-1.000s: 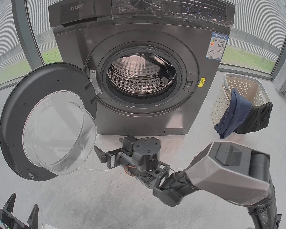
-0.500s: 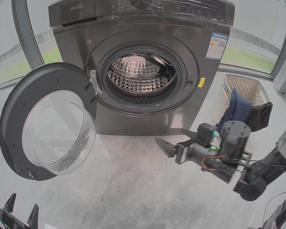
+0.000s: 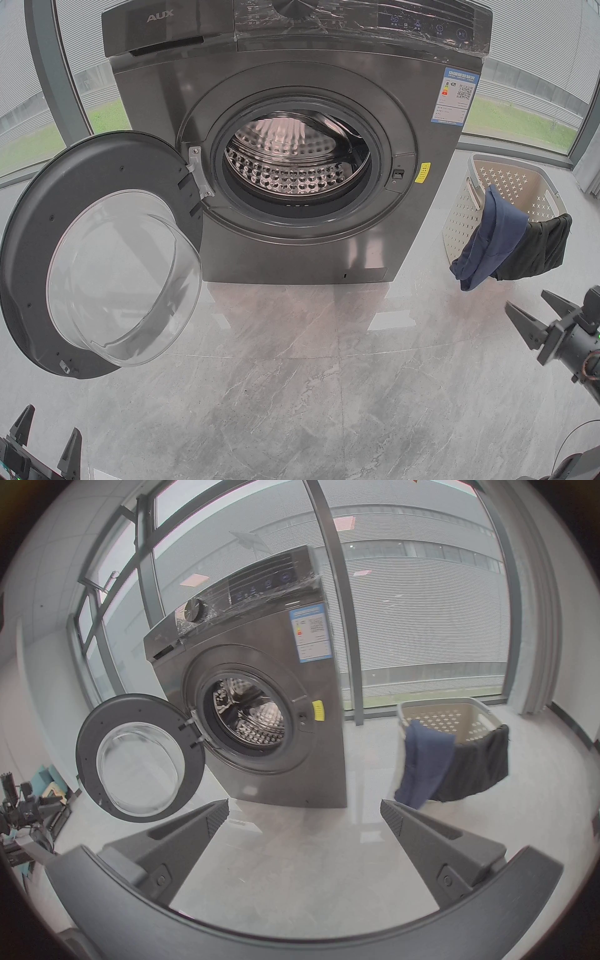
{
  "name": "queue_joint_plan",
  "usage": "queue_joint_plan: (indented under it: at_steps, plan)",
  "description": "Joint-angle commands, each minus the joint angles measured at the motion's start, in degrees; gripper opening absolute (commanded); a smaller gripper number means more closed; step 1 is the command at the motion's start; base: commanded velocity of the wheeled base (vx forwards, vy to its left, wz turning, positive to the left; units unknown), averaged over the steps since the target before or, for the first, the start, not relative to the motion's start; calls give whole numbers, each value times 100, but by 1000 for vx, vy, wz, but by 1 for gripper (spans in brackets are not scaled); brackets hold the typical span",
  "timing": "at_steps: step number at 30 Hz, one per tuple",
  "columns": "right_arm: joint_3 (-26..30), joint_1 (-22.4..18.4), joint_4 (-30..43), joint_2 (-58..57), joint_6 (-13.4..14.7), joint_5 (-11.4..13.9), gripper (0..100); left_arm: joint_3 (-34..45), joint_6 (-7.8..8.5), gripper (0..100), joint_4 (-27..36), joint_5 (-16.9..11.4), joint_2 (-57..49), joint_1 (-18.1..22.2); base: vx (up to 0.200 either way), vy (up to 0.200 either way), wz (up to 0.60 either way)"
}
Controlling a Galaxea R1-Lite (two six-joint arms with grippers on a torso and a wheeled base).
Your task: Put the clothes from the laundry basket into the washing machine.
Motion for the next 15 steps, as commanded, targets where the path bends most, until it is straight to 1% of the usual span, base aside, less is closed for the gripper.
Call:
queue_joint_plan:
  at_steps: [1,2,4,8,9,10,11,12,13,15]
  plan:
    - [916,-1387,2496,-3735,-267,47,100,57,1,100,11,-2,-48,-4,0,0,0]
    - [916,-1395,2531,-3788,-258,47,100,57,1,100,11,-2,-48,-4,0,0,0]
    - [916,-1431,2856,-4140,-223,47,100,57,1,100,11,-2,-48,-4,0,0,0]
    - [916,-1580,4113,-5230,-285,73,100,57,1,100,11,-2,-57,5,0,0,0]
    - [916,-1615,4245,-5353,-285,73,100,57,1,100,11,-2,-57,5,0,0,0]
    - [916,-1703,4658,-5783,-302,73,100,57,1,100,11,-2,-57,5,0,0,0]
    - [908,-1773,4746,-5933,-302,99,100,57,1,100,11,-2,-57,5,0,0,0]
    - [855,-1984,4922,-6179,-328,205,100,57,10,100,11,-2,-57,5,0,0,0]
    - [829,-2107,4966,-6267,-337,319,100,57,10,100,11,-2,-57,5,0,0,0]
    - [837,-2134,4939,-6284,-346,451,100,57,10,100,11,-2,-57,5,0,0,0]
